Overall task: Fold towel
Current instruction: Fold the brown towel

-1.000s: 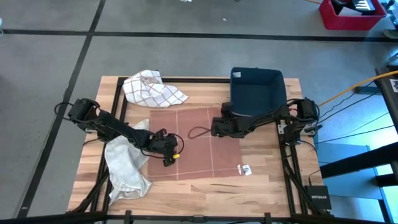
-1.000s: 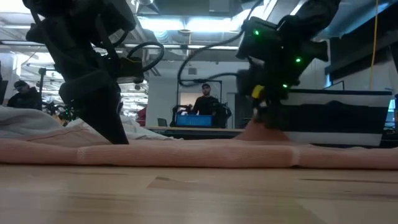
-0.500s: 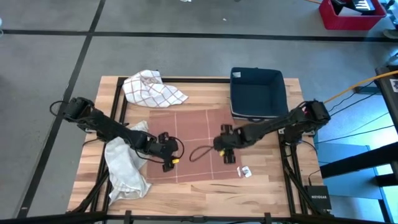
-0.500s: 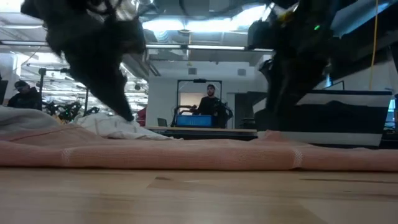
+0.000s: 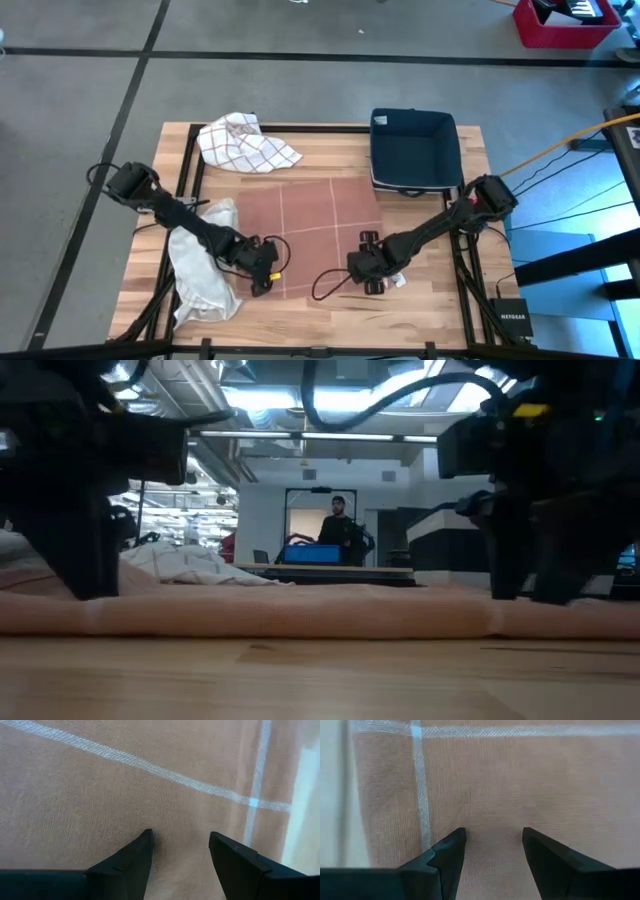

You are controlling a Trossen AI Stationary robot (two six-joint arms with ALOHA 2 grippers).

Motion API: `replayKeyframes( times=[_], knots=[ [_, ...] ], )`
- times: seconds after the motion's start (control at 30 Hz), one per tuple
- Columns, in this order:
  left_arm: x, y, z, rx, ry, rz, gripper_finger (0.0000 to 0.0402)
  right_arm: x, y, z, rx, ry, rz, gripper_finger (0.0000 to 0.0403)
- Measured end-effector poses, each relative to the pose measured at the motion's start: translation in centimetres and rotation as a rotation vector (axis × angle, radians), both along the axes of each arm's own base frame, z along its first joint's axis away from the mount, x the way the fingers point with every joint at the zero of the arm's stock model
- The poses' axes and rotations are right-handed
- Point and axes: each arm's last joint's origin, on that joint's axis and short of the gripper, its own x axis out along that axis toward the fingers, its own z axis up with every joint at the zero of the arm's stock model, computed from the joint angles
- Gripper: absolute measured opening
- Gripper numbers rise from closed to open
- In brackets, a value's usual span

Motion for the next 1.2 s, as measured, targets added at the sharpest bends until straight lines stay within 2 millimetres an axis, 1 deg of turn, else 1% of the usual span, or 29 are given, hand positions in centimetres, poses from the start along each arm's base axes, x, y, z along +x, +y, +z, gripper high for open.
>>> replayKeyframes(
  times=[0.17, 0.23, 0.3, 0.37, 0.43, 0.57, 0.63, 0.7, 0.77, 0.87, 0.93, 1.0, 1.1, 1.2],
  knots=[
    [0.0, -1.9, 0.7, -0.068, -0.037, -0.048, 0.0190, -0.9, 3.1, -0.1, 0.090, -0.029, 0.054, 0.0204],
    [-0.2, -2.5, 0.9, -0.082, -0.035, -0.066, 0.0190, -1.1, 4.2, 0.1, 0.138, -0.035, 0.080, 0.0204],
    [-0.3, -2.9, 1.3, -0.082, -0.022, -0.089, 0.0190, -1.4, 5.1, 0.5, 0.152, -0.033, 0.098, 0.0204],
    [-0.4, -2.9, 1.9, -0.066, 0.012, -0.096, 0.0190, -1.5, 5.6, 1.2, 0.146, -0.020, 0.109, 0.0204],
    [-0.3, -2.8, 3.0, -0.045, 0.039, -0.092, 0.0190, -1.5, 5.7, 2.4, 0.132, -0.008, 0.109, 0.0204],
    [-0.4, -2.1, 6.2, 0.011, 0.045, -0.135, 0.0190, -1.2, 4.8, 5.6, 0.030, 0.004, 0.130, 0.0204],
    [-0.6, -1.3, 8.2, 0.024, 0.015, -0.162, 0.0190, -0.9, 3.8, 7.5, -0.035, -0.027, 0.146, 0.0204],
    [-0.8, 0.1, 10.3, 0.068, -0.030, -0.163, 0.0190, -0.5, 2.3, 9.4, -0.089, -0.097, 0.157, 0.0204],
    [-1.2, 2.0, 11.9, 0.166, -0.072, -0.136, 0.0190, 0.1, 0.1, 10.9, -0.148, -0.164, 0.141, 0.0204],
    [-1.9, 5.4, 13.2, 0.307, -0.101, -0.076, 0.0190, 1.3, -3.9, 12.3, -0.192, -0.216, 0.096, 0.0204],
    [-2.2, 7.9, 13.1, 0.354, -0.069, -0.036, 0.0190, 2.3, -6.8, 12.6, -0.202, -0.233, 0.052, 0.0204],
    [-2.3, 10.2, 12.2, 0.381, -0.019, 0.001, 0.0190, 3.1, -9.5, 12.3, -0.202, -0.212, 0.022, 0.0204],
    [-2.7, 13.5, 10.0, 0.352, 0.075, 0.046, 0.0190, 4.0, -13.2, 11.1, -0.181, -0.175, -0.026, 0.0204],
    [-3.4, 16.5, 7.6, 0.254, 0.147, 0.107, 0.0190, 4.3, -16.1, 9.7, -0.140, -0.129, -0.067, 0.0204]
  ],
)
